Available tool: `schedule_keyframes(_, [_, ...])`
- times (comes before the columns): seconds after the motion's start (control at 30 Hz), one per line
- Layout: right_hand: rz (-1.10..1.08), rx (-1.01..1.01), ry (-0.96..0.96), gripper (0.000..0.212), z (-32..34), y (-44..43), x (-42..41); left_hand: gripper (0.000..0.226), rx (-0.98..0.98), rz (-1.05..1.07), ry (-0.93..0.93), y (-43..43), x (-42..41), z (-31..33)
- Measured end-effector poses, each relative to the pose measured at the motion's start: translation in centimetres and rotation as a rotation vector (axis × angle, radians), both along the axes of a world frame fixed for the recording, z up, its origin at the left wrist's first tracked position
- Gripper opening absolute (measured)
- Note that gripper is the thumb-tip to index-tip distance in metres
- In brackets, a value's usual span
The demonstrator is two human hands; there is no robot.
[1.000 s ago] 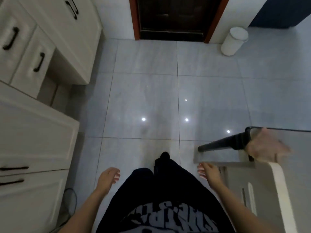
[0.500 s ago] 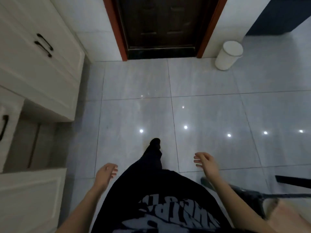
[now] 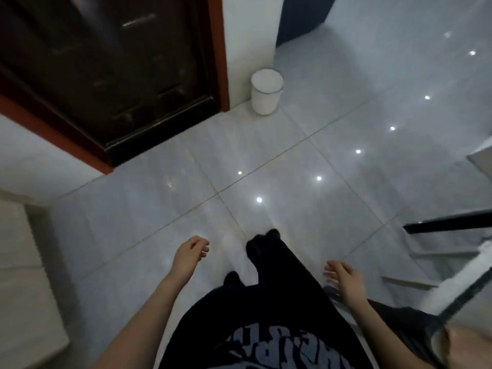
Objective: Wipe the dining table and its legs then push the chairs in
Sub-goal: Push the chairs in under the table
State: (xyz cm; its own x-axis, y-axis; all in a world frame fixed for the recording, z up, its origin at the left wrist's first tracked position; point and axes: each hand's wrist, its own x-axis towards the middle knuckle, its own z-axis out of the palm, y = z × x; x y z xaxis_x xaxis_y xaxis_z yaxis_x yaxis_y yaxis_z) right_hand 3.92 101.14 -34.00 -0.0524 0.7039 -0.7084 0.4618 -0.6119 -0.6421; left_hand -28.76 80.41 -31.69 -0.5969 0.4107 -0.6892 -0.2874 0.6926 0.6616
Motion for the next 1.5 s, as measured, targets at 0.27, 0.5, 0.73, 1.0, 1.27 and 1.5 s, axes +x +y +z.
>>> schedule_keyframes(0.27, [-0.171,-0.016,0.013,0.018,-1.5,13.3,-5.2,0.018,-0.071,-0.051,-0.028,15.1,-6.7,-2.0])
schedule_keyframes(0.5, [-0.138,0.037,0.097,0.014,0.0,27.9,-11.0,0.018,-0.148,-0.116,-0.025,26.2,-11.1,-1.4])
schedule_keyframes(0.73, [-0.225,0.045,0.136,0.014,-0.3,39.8,-13.2,0.018,-0.177,-0.208,-0.023,39.7,-14.8,-1.7])
schedule_keyframes(1.0, [-0.467,0.051,0.001,0.016,-1.3,52.1,-11.4,0.018,-0.138,-0.532,0.004,64.3,-18.0,-2.7])
schedule_keyframes(1.27, [-0.838,0.008,-0.09,0.017,0.2,58.0,-7.6,0.019,-0.037,-0.913,-0.008,88.8,-12.3,-0.8])
schedule_keyframes(1.5, [-1.104,-0.095,-0.069,0.016,-1.5,64.1,-3.0,0.02,-0.068,-1.096,-0.022,103.4,-4.1,-2.4])
